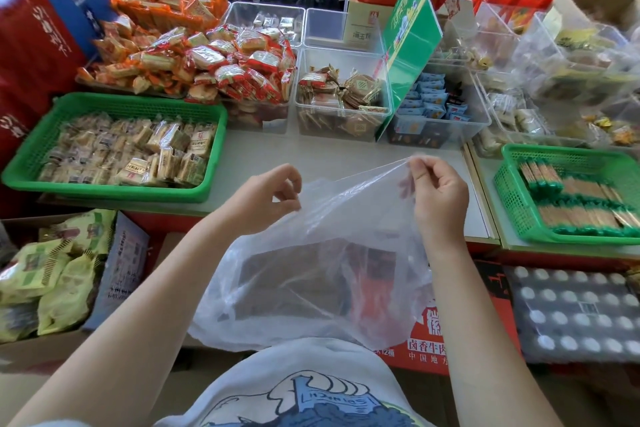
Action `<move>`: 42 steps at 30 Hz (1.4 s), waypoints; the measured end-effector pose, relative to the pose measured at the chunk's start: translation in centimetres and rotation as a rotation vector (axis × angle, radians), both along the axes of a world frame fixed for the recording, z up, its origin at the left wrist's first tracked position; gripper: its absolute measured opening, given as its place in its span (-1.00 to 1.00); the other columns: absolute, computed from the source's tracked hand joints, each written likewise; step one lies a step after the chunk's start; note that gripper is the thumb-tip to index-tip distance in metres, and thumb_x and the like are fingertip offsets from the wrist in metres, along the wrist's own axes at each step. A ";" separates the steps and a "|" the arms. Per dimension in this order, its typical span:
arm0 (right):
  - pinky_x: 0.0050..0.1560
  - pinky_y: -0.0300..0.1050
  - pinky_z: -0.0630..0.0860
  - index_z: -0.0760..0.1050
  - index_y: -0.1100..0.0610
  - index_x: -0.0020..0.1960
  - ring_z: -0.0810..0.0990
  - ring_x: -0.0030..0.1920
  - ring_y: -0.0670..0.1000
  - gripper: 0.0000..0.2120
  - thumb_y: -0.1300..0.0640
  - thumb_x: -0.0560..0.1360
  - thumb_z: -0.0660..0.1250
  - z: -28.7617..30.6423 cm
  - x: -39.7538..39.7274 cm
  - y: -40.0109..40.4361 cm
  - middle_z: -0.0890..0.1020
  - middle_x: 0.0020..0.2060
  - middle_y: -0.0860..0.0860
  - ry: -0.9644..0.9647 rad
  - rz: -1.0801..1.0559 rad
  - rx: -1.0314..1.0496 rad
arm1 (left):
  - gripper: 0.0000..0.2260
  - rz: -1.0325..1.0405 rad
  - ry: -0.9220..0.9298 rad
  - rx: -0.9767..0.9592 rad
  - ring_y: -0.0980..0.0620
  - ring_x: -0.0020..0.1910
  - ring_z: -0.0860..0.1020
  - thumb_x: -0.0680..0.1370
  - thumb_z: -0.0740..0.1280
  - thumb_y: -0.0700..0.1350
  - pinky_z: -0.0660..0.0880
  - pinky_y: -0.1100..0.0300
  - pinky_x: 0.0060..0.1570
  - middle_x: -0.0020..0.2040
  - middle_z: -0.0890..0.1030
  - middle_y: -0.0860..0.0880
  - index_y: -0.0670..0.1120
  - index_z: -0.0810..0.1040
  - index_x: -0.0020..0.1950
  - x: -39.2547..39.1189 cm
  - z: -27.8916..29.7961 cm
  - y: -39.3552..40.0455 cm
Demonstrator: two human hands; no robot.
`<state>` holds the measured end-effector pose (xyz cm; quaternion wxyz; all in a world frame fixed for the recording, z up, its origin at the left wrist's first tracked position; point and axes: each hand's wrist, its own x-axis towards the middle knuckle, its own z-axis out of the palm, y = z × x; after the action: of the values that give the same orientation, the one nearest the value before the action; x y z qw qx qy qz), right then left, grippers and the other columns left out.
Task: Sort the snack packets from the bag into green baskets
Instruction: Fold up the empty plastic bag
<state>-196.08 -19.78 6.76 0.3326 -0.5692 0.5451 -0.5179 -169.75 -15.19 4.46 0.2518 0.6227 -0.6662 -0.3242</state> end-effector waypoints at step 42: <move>-0.16 -0.18 0.53 0.61 0.13 -0.04 0.58 -0.28 -0.08 -0.91 0.18 0.61 0.34 2.3 3.5 0.3 0.63 -0.32 -0.04 -0.041 0.221 -0.010 | -0.93 -0.085 0.290 -0.094 0.18 -0.23 0.67 0.56 0.42 -0.08 0.51 0.39 -0.13 -0.26 0.70 0.17 -0.01 0.72 -0.06 -2.7 4.0 -2.0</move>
<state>-192.53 -19.46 9.10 0.3959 -0.6168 0.4693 -0.4924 -172.49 -17.17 8.48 0.3602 0.5280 -0.6630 -0.3898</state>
